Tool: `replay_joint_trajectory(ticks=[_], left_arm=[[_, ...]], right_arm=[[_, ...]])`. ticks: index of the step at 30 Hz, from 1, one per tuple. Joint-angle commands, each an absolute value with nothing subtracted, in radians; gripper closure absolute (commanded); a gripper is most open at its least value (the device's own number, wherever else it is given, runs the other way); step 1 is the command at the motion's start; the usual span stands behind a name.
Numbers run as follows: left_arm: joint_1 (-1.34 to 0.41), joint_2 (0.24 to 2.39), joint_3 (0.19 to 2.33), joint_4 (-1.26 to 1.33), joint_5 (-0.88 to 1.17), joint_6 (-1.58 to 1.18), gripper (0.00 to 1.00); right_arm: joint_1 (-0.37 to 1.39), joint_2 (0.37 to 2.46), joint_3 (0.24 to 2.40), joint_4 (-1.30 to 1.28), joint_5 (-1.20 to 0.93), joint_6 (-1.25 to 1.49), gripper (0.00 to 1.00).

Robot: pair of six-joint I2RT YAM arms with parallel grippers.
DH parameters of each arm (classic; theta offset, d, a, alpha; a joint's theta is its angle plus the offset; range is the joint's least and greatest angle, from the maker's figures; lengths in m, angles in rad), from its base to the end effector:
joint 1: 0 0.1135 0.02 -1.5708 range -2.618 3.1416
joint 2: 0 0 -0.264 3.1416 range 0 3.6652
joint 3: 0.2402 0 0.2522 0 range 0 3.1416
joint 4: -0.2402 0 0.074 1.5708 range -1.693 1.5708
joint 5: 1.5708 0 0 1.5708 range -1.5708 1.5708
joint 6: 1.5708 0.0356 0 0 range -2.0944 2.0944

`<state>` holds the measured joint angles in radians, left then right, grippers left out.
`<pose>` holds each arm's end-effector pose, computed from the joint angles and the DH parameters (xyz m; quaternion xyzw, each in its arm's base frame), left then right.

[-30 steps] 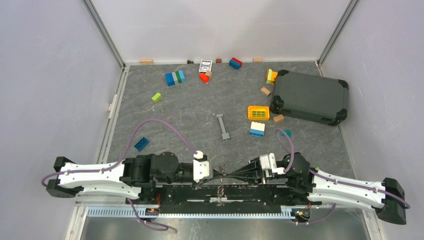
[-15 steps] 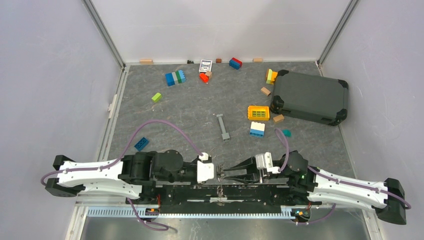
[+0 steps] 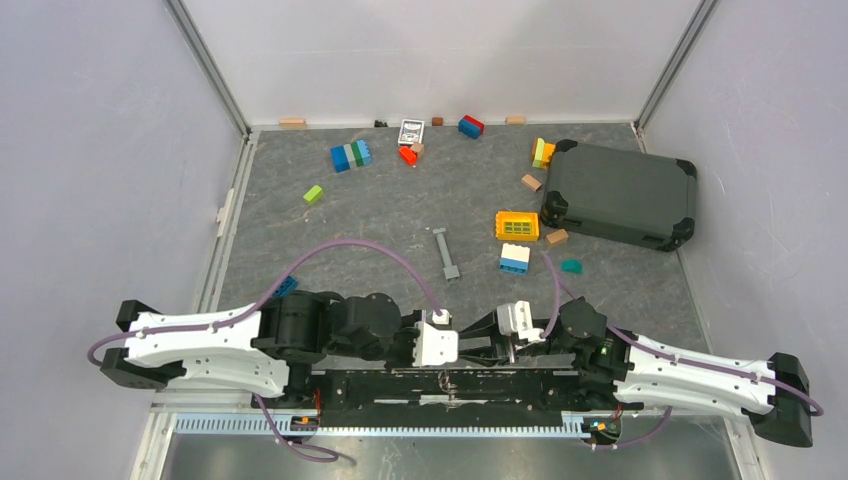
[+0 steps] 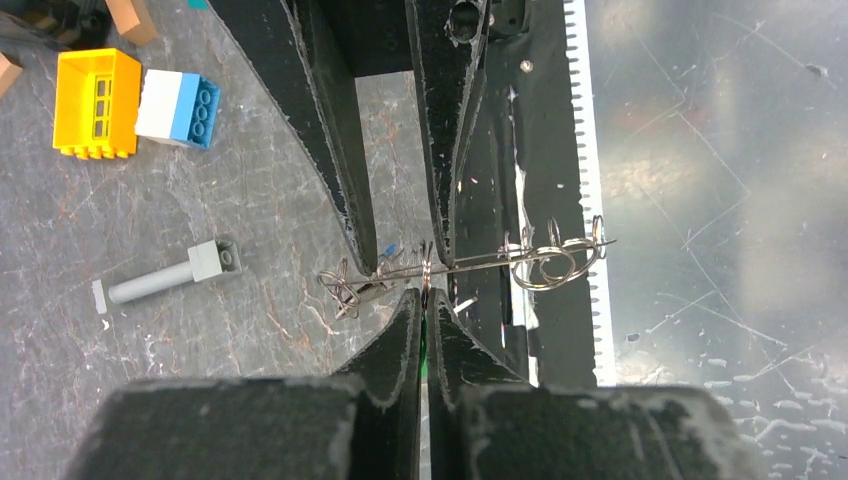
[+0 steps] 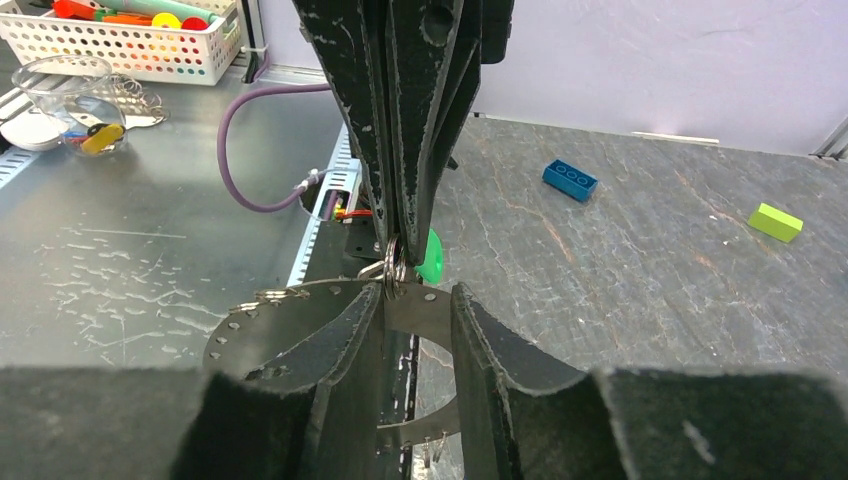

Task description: Remove the keys from the keyring

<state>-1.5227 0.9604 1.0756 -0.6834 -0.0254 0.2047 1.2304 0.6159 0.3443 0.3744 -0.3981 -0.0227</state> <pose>0.0104 -0.1972 0.3586 0.6627 0.5743 -0.2854 0.3867 0.0414 0.1581 0.2691 -0.5039 0.4458 0.5223 0.5239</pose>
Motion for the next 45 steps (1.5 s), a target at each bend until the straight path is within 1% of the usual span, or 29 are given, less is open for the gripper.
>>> replay_joint_trajectory(ticks=[1,9,19,26,38,45], left_arm=[[-1.524,0.983,1.155,-0.745,-0.045,0.248,0.98],[-1.524,1.035,1.208,-0.819,-0.062,0.255,0.98],[-1.526,1.155,1.314,-0.972,-0.104,0.25,0.98],[-1.525,1.17,1.317,-0.973,-0.106,0.256,0.98],[-1.526,1.184,1.331,-0.971,-0.097,0.257,0.98],[-1.526,1.187,1.33,-0.971,-0.089,0.254,0.98]], right_arm=[[1.232,0.621,0.397,0.384,-0.386,-0.014,0.64],[1.232,0.637,0.401,0.383,-0.398,-0.007,0.65],[1.232,0.657,0.397,0.386,-0.396,-0.002,0.66],[1.232,0.664,0.394,0.391,-0.396,-0.001,0.68],[1.232,0.708,0.388,0.438,-0.396,0.05,0.67],[1.232,0.739,0.392,0.479,-0.393,0.066,0.71]])
